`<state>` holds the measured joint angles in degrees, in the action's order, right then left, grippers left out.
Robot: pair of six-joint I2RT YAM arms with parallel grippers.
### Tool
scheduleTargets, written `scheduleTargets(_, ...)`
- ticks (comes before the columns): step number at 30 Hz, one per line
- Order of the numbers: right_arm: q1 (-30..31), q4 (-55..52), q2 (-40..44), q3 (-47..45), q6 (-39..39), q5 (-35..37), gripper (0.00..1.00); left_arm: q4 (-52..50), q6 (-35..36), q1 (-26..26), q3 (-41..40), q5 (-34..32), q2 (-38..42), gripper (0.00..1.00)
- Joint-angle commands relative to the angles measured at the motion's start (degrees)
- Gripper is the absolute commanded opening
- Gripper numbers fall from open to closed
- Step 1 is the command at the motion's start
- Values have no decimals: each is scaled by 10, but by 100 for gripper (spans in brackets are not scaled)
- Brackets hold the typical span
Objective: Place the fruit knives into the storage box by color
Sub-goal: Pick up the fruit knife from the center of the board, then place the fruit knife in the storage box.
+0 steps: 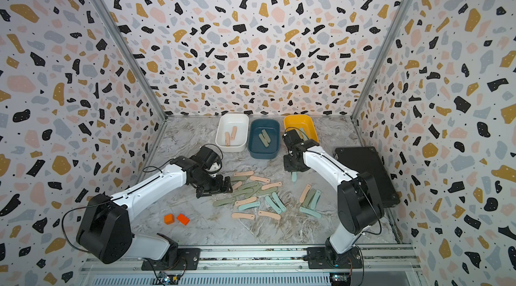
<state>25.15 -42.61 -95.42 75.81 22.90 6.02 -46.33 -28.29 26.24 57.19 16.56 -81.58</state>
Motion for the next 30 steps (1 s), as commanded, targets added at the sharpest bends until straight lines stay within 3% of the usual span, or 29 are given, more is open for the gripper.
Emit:
scheduleTargets(1, -30, -14, -34, 74, -30, 11, 17, -11, 17, -6, 34, 7, -15, 99)
scheduleTargets(11, -107, -18, -221, 333, -83, 8, 17, -27, 36, -11, 91, 26, -72, 99)
scheduleTargets(21, -140, -54, -415, 548, -136, 4, 19, -34, 43, -16, 114, 32, -104, 99)
scheduleTargets(25, -147, -67, -461, 598, -138, -6, 26, -32, 42, -16, 113, 34, -109, 99)
scheduleTargets(30, -148, -80, -457, 619, -140, -19, 38, -26, 36, -16, 109, 34, -109, 99)
